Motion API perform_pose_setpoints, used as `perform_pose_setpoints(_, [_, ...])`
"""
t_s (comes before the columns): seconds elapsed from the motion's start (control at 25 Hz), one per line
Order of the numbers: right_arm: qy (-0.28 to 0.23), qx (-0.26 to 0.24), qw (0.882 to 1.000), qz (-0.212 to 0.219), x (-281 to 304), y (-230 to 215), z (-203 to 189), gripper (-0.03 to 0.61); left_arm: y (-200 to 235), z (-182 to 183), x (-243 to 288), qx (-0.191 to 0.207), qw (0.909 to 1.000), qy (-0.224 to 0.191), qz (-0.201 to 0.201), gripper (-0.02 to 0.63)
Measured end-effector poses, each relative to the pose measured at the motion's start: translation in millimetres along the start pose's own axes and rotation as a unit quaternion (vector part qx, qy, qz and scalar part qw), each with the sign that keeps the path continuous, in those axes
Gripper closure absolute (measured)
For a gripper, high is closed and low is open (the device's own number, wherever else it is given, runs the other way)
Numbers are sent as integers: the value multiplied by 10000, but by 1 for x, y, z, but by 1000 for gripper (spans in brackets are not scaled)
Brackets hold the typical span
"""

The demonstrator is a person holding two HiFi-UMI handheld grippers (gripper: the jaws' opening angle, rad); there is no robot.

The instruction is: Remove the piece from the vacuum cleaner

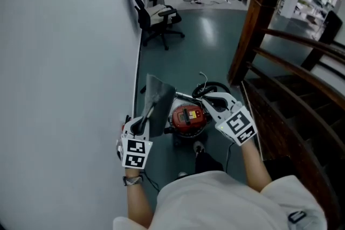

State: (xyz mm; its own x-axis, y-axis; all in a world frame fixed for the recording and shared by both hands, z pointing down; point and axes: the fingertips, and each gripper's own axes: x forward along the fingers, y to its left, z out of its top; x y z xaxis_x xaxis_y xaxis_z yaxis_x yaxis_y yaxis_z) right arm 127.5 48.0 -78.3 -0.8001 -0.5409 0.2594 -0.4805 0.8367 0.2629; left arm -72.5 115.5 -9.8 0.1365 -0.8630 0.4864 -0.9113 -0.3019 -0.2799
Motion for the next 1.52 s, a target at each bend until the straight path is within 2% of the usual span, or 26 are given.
perform_pose_setpoints(0.24, [-215,-268,9994,-12,-10,-2,29,551,4,42,-17,252,9990,-361,106,584])
perform_pose_setpoints(0.56, [-294,-431,9986,-85,-24,1,53,551,4,81,-47,540,9954,-750,242,584])
perform_pose_setpoints(0.92, [-342,-421,9985,-108,-26,11,61,551,7,87,-65,517,9936,-975,246,584])
perform_pose_setpoints(1.52, [-258,-404,9987,-154,-22,24,61,551,11,77,-76,549,9943,-902,170,584])
